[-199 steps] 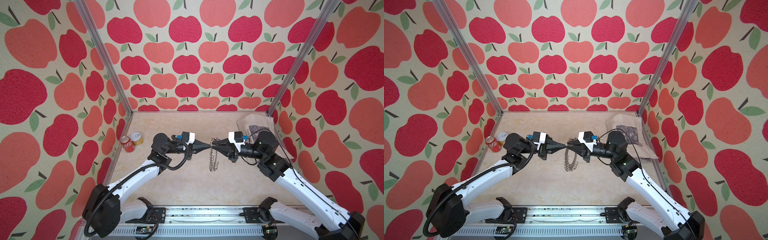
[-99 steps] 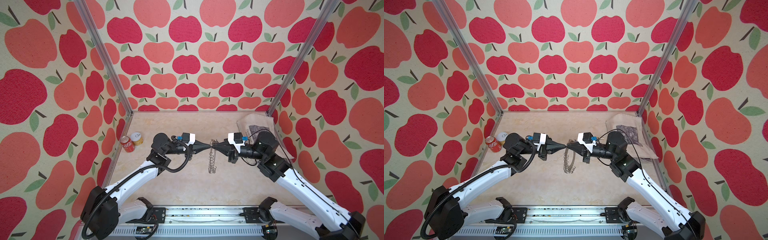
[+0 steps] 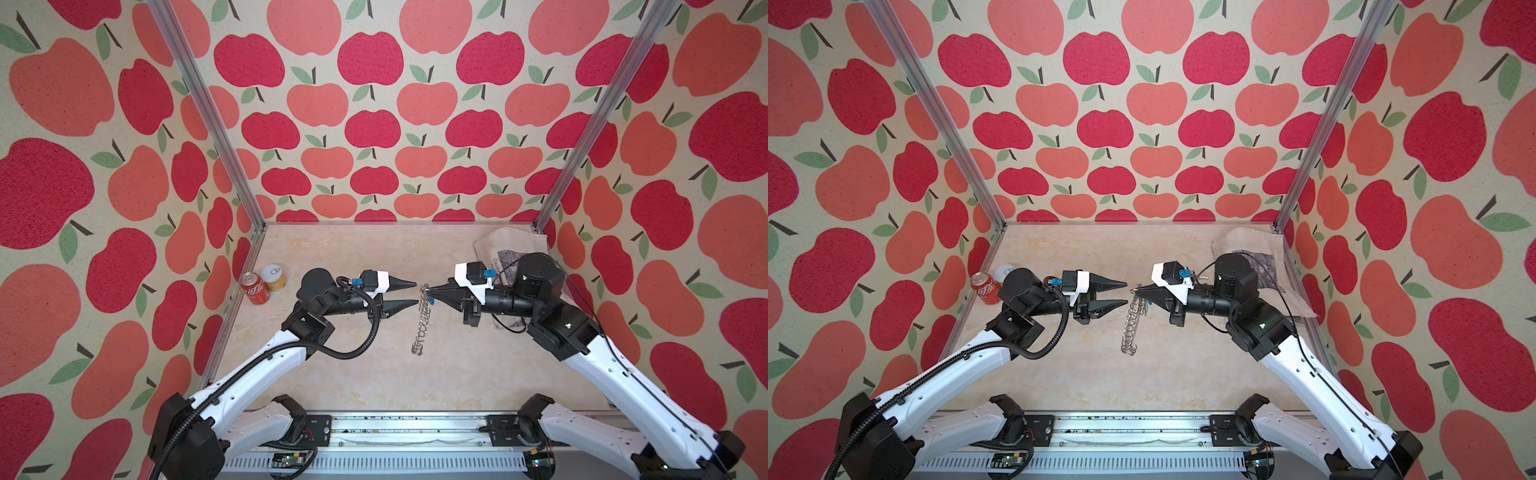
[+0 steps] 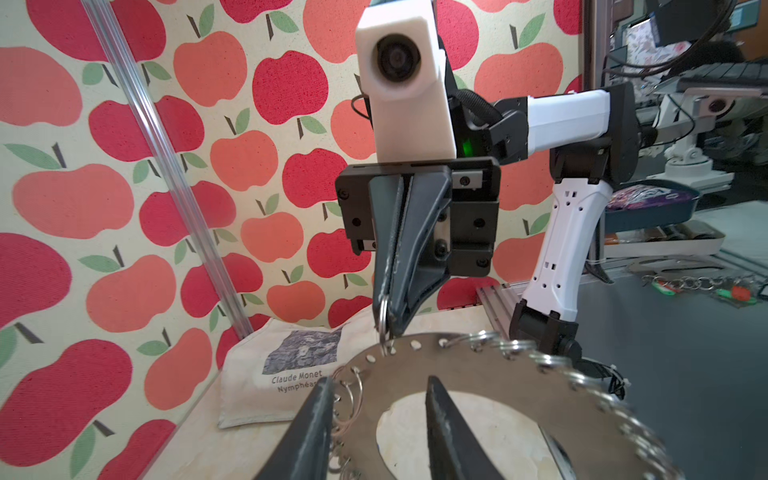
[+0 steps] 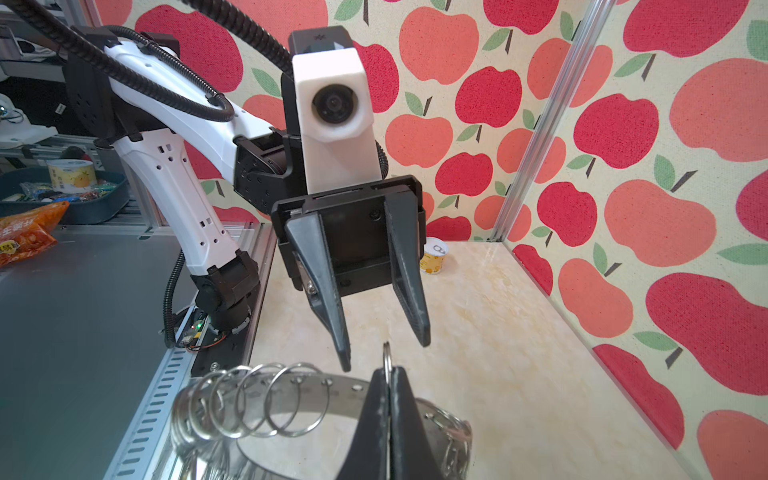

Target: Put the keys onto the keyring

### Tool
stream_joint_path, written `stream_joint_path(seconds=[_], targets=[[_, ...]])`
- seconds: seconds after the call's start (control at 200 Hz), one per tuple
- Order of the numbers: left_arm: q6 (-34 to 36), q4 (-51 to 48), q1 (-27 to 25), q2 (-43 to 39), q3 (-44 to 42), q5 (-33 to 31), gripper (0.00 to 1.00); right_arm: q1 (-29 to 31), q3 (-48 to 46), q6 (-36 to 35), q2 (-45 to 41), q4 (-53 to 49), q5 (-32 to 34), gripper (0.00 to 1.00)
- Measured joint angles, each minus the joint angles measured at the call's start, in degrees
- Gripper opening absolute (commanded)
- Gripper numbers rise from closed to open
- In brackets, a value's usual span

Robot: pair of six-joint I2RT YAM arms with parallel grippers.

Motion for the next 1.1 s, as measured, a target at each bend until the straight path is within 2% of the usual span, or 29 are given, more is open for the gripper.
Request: stream_joint_path(seconds=[0.15, 0.43, 1.101], targets=[[3.0, -7.3, -0.6, -3.2, 0.9, -2.9, 0.45, 0.0, 5.1, -2.4, 1.6, -8.4, 0.5, 0.0], [5.6, -17.4, -2.9, -1.2, 6.7, -4.6, 0.42, 2.0, 8.3, -5.6, 5.8, -17.4, 3.5, 0.0], [8.5, -24.1, -4.4, 0.2, 8.5, -6.1, 0.22, 3.0, 8.4, -6.6, 5.8, -19.1, 5.3, 0.0]])
